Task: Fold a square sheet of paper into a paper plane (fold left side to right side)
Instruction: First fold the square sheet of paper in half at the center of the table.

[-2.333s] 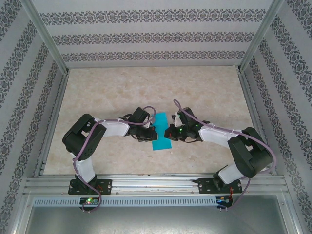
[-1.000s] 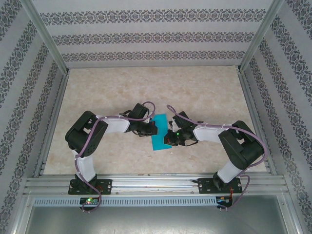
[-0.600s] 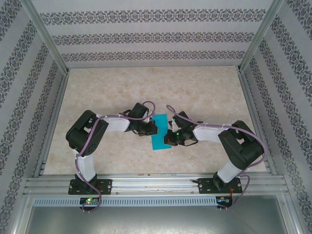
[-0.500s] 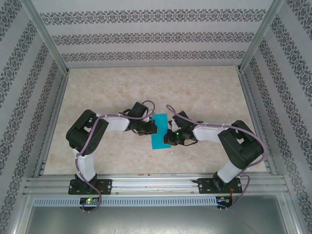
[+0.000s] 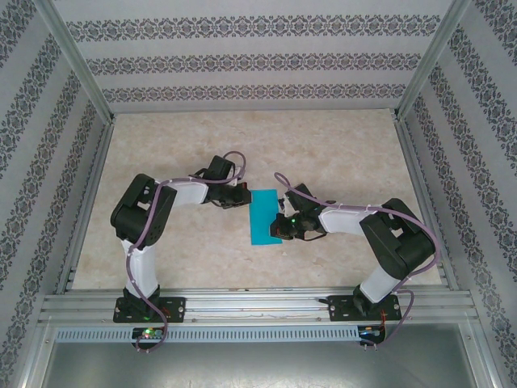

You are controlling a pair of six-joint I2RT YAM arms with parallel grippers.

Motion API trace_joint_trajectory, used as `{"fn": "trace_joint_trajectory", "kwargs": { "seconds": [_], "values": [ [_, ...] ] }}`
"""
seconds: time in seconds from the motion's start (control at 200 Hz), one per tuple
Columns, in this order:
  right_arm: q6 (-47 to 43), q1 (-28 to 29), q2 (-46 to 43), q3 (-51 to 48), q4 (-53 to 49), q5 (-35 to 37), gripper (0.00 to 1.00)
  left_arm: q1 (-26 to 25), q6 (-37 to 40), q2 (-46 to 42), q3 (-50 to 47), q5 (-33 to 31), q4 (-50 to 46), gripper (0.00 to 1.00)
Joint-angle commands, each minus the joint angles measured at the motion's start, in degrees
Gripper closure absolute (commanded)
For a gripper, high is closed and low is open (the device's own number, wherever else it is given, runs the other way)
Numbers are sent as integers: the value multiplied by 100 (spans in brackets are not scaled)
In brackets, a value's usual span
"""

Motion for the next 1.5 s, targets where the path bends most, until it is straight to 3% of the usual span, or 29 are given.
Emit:
{"fn": "trace_joint_trajectory", "kwargs": {
  "seconds": [0.0,0.525,0.814,1.059,1.494],
  "values": [
    [-101,59,376,-354,-1008,771,100,190,229,187,219,-538,23,97],
    [-65,60,363,-380,-977,772,100,342,162,557,805,-545,7,97],
    [-65,63,363,-343,-963,771,100,293,91,-285,9,-362,364,97],
    [-39,62,398,-336,-942,805,100,-85,-119,-758,-536,-138,985,98],
    [-39,66,448,-323,-962,797,100,-128,-69,193,165,-49,832,98]
  ]
}}
